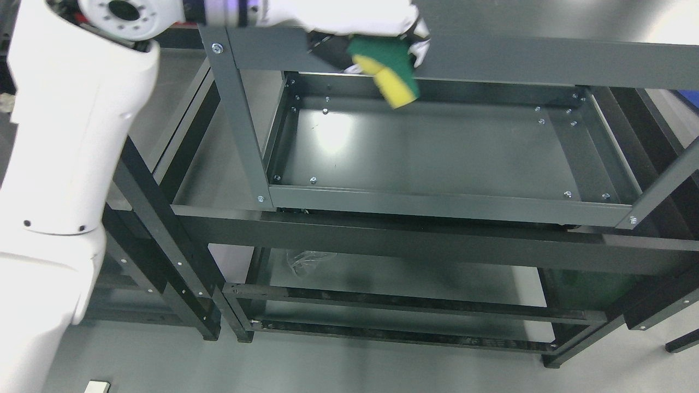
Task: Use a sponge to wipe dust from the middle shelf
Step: 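Sweep the sponge back across the shelf toward the front edge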
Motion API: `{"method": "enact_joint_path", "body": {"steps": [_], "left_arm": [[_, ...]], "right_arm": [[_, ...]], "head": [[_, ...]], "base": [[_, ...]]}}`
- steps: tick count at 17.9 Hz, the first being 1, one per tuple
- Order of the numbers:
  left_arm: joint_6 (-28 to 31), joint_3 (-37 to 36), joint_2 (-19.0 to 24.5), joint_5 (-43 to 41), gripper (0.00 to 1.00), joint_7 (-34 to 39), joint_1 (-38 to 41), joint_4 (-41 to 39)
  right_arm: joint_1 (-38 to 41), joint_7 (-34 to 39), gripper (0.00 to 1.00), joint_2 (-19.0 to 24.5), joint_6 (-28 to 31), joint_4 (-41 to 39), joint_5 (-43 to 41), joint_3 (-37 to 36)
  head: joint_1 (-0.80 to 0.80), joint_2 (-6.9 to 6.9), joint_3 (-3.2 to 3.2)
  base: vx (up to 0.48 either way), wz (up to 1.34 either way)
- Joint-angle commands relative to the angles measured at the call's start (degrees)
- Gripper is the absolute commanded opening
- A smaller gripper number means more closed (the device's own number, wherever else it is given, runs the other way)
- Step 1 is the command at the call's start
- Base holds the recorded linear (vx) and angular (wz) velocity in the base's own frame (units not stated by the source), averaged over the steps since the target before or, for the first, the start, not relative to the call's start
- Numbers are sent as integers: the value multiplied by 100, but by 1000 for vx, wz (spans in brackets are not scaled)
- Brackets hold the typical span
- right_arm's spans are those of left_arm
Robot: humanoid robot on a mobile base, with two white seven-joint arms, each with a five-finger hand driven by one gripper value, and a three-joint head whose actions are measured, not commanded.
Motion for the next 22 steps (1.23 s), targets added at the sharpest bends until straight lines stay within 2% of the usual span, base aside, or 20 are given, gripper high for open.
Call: {"method": "enact_joint_path", "body": {"steps": [1, 3, 6, 9, 19, 22], "left_arm": [[412, -1387, -1141, 128, 0, 1230, -833, 1281], [809, -2101, -1141, 657, 0, 1574, -852, 1255], [907, -2797, -1141, 912, 0, 1918, -852, 1272], [1170, -3578, -1141, 1763, 0, 2182, -852, 1264], [1224, -4450, -1141, 3197, 1, 2507, -747, 1238], [1197, -4451, -1141, 3445, 2, 2534, -116, 1027]], "right_arm": [[1, 2, 100, -100, 3, -100, 0, 8], [1, 2, 100, -100, 3, -100, 0, -1], [1, 2, 100, -100, 3, -100, 0, -1], [1, 2, 100, -100, 3, -100, 0, 8], [1, 2, 100, -100, 3, -100, 0, -1], [1, 2, 100, -100, 3, -100, 0, -1]], "head": [[0, 0, 0], [0, 0, 0], [0, 0, 0], [0, 0, 0], [0, 0, 0], [0, 0, 0]], "base": [[11, -4], [0, 0], [-2, 7], [0, 0], [0, 0], [0, 0]]}}
